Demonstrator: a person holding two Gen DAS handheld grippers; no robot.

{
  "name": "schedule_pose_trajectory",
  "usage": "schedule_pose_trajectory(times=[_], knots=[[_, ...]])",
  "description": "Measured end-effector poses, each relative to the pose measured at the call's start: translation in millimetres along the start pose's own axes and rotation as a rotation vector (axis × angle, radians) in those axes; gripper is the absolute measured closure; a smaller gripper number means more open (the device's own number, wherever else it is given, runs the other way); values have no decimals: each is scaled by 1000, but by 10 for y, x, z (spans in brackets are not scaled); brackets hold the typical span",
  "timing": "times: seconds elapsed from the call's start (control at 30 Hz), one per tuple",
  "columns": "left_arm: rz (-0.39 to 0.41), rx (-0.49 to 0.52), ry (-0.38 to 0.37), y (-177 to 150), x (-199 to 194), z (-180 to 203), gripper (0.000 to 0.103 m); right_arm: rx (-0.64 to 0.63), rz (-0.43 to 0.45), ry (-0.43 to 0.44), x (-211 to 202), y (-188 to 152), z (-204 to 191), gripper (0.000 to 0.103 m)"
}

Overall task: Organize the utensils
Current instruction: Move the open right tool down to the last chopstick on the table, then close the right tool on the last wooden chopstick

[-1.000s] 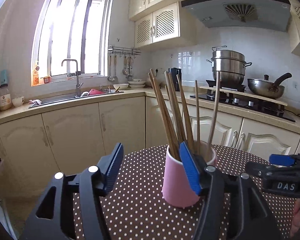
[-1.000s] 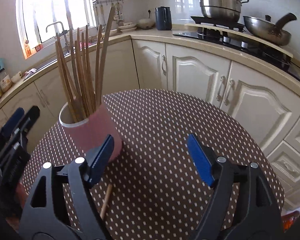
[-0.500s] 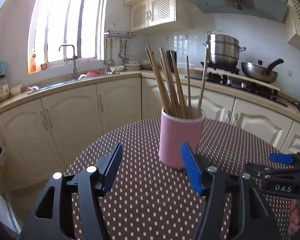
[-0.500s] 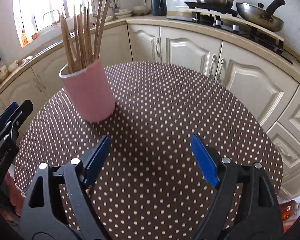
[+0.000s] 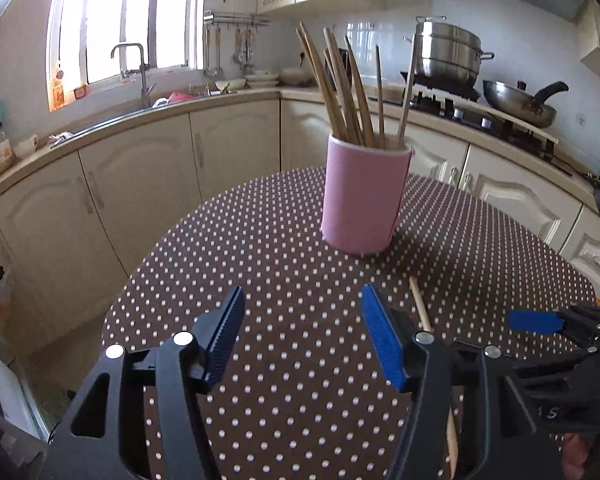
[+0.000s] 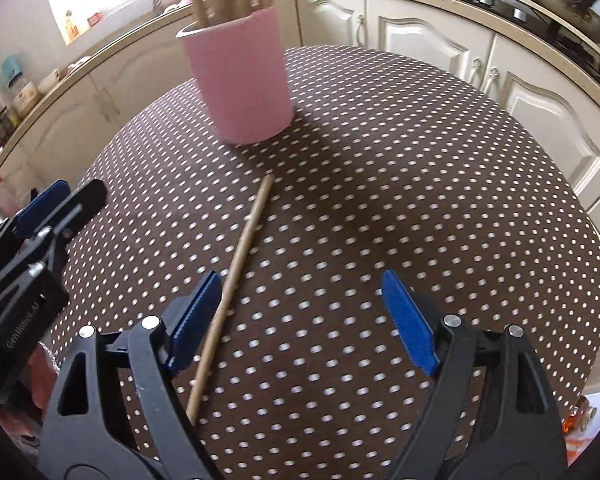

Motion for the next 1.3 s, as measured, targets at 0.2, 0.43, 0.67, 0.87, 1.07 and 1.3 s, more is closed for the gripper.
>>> schedule_pose_trajectory(times=[0.2,0.43,0.67,0.87,1.07,1.3], knots=[[-28,-14,8,-57,10,-75,42,-81,-6,-19,84,-11,-273,22],[-39,-27,15,18,48,-152,43,-111,-46,-55,214,-23,-310,67],[-48,-44,-11,179,148,-104,43,7,-33,38,160,103,-106,97],[-51,-82,-90,508,326,47,43,75,-4,51,-5,243,141,97],[-51,-122,-129,806,523,152,43,167,132,57,-434,535,419,97],[8,-156,-173,1103,684,225,43,128,266,14,-851,934,491,97]])
Point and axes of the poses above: each gripper's, at about its wrist camera, not at the fingertips, and x roughly the way its jaws point, z to its right, y to its top, the point moved 6 cm from there along x, roughly the way its jaws point, and after that the axes turned 8 degrees about y, right-handed, at the moved point
